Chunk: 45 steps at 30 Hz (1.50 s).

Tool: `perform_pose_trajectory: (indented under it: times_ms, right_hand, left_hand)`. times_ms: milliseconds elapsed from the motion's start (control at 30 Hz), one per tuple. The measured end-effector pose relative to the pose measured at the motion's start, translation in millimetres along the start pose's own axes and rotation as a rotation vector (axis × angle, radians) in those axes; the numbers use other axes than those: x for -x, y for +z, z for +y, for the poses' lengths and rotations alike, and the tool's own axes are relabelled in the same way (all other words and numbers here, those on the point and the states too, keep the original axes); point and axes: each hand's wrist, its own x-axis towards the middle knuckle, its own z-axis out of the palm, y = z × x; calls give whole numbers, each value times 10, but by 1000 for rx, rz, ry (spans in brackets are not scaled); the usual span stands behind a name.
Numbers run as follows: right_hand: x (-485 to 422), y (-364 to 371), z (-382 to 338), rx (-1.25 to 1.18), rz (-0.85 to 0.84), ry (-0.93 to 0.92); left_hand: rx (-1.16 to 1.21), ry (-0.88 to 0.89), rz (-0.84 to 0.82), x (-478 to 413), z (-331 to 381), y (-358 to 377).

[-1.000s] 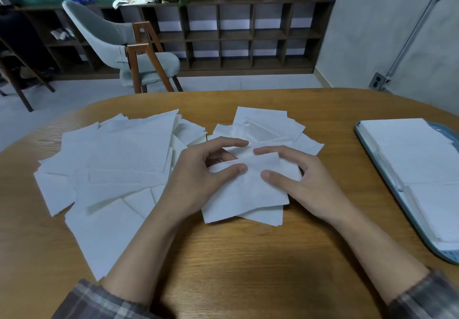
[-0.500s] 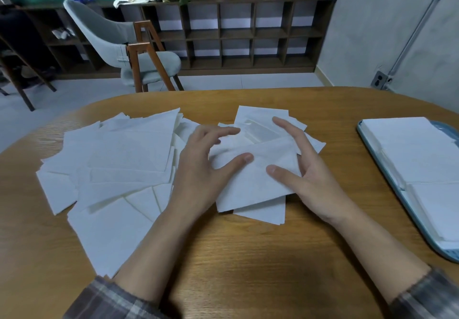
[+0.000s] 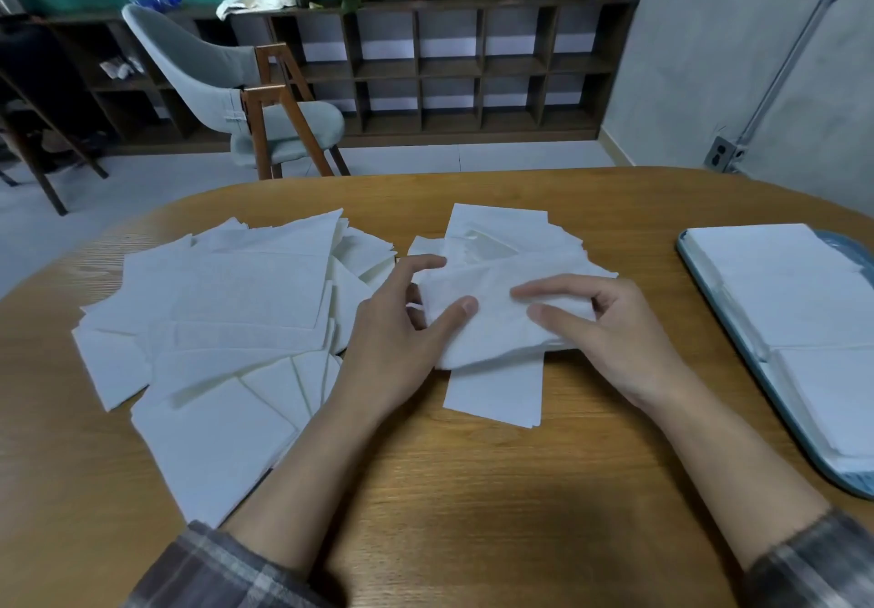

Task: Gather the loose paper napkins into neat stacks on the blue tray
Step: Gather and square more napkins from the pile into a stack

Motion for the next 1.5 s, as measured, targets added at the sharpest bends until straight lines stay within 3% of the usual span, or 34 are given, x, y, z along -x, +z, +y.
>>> perform_pose_trajectory:
  times_ms: [133, 267, 600, 1100, 1267, 1500]
  right_hand:
    - [-27, -29, 46, 62, 242, -35]
    - [-19, -32, 53, 72, 311, -53]
    - [-25, -49, 62, 71, 353, -54]
    - [-27, -46, 71, 85, 327, -58]
    - [-29, -49, 55, 72, 353, -47]
    - [-12, -18, 1, 38, 248, 13]
  left_hand:
    - [-183, -85, -35, -13, -80, 33]
    - [-178, -37, -107, 22, -135, 131]
    - [28, -142, -126, -51, -127, -66]
    - [-157, -138, -95, -28, -124, -10]
    - [-45, -39, -68, -2, -10, -99]
    - [247, 164, -207, 71, 120, -175]
